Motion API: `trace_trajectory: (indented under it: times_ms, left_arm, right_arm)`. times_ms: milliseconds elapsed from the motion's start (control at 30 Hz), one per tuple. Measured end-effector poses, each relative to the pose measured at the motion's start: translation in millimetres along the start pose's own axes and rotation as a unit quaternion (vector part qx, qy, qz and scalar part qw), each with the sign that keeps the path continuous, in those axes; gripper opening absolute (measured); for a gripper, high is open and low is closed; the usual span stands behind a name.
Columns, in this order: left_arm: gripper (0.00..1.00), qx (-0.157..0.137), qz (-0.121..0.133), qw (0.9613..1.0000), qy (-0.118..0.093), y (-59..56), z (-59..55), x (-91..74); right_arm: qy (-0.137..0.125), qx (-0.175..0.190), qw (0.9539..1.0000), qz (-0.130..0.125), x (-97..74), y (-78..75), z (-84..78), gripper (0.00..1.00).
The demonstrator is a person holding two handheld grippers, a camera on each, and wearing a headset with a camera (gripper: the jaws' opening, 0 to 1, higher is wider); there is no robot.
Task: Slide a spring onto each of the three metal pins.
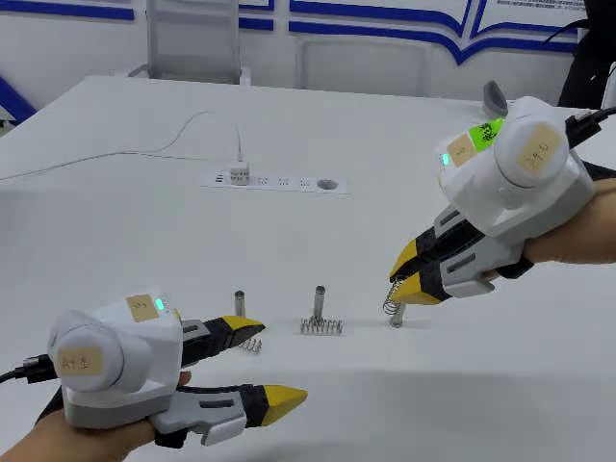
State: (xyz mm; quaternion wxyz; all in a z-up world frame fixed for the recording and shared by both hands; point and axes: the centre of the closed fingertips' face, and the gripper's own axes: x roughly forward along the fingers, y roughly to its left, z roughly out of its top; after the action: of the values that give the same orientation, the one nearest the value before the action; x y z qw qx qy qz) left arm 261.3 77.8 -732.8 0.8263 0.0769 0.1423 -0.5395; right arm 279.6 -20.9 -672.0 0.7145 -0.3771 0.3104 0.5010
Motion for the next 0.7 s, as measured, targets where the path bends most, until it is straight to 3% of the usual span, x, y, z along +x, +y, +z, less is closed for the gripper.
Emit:
trace_trajectory:
  times_ms: [333, 700]
  left_arm:
    - [0.61, -0.011, 0.024, 0.9996, 0.002, 11.3, -5.1, -10.3]
    - [0.63, -0.019, 0.034, 0.9992, 0.004, 13.9, -9.5, -13.7]
  right_arm:
    - [0.015, 0.012, 0.9997, -0.015, -3.0, -22.7, -12.7, 0.12]
    - [0.036, 0.036, 0.9985, -0.02, 2.8, -47.9, -32.8, 0.12]
